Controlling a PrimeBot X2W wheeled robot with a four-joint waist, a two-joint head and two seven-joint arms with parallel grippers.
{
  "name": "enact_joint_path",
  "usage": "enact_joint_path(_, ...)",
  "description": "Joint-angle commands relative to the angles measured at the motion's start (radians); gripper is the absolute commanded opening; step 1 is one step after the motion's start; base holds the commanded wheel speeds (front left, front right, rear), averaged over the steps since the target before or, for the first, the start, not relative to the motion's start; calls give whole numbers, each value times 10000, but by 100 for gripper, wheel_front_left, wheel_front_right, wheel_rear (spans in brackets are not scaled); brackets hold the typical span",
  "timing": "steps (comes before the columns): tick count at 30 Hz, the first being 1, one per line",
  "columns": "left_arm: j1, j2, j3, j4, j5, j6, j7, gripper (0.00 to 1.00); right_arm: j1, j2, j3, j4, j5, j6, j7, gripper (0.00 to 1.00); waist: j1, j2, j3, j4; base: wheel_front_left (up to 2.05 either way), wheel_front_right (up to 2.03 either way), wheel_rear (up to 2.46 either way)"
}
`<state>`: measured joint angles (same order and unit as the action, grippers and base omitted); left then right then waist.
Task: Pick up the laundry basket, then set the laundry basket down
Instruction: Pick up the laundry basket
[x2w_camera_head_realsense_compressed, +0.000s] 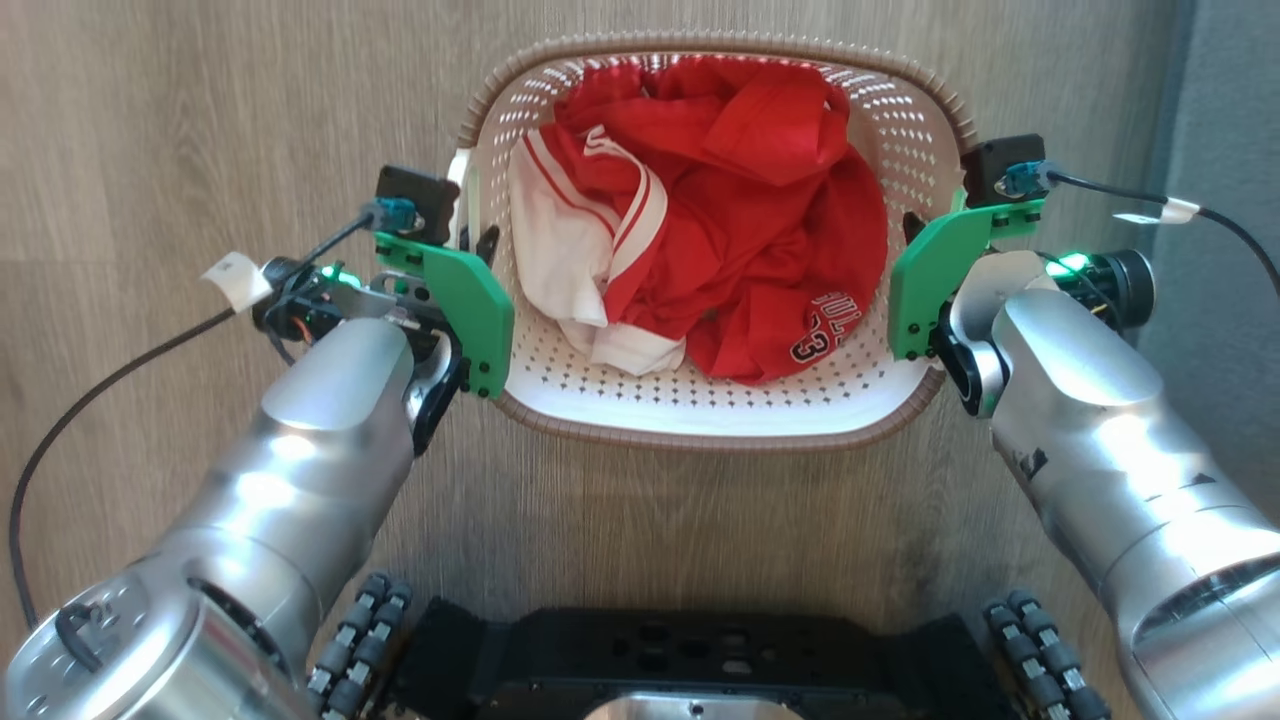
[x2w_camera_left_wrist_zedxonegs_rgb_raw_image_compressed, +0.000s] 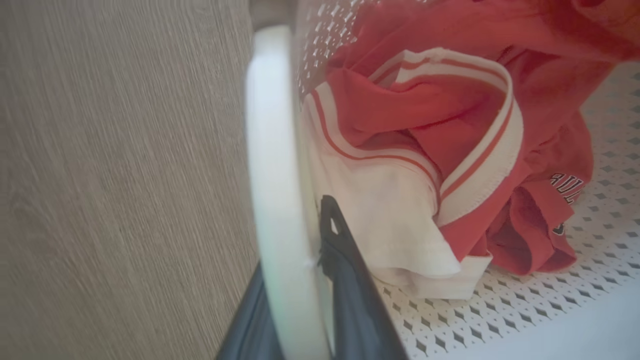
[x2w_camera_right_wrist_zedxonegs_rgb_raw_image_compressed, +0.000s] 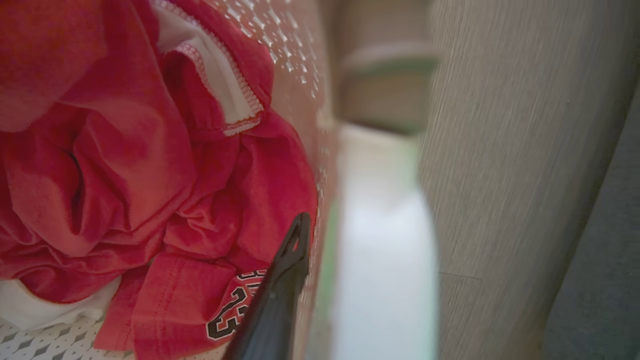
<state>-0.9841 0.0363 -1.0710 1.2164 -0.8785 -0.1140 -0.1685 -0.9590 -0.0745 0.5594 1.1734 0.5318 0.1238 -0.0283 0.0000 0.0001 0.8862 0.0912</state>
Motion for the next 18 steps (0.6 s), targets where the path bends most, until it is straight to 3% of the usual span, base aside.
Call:
enact_joint_path(1,248,139,-218,-129,103,-119,-35,0,477,243,411,-281,-28,69,16,0,0,-1,-292,-19,0,0,0)
enact_joint_path(18,1398,139,-1677,-362,-96,-164,1095,0,1383,243,2047,-783,772,69,1992,0,0,-1,-3350,169,0,0,0)
